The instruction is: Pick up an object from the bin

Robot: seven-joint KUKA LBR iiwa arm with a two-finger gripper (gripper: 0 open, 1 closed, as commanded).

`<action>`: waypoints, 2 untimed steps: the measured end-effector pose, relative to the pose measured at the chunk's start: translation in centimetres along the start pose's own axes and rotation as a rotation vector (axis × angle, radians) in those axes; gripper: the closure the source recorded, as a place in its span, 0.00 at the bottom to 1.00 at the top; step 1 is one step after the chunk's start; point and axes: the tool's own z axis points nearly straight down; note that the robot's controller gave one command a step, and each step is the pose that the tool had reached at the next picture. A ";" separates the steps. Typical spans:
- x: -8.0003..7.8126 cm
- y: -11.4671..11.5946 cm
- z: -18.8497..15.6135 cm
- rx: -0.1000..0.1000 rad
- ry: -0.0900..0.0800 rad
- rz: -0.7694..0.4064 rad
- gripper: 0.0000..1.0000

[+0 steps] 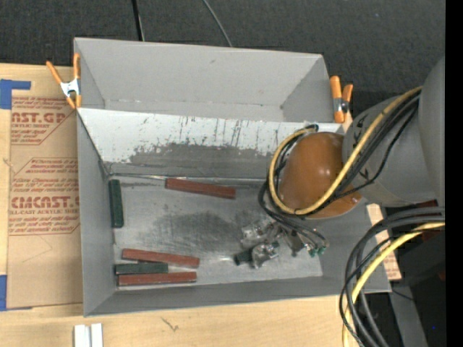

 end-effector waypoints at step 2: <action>0.7 -3.3 -16.3 0.001 -0.010 -0.112 1.00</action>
Offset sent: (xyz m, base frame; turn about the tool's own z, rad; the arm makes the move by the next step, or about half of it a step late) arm 0.0055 -0.0333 0.1623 -0.1131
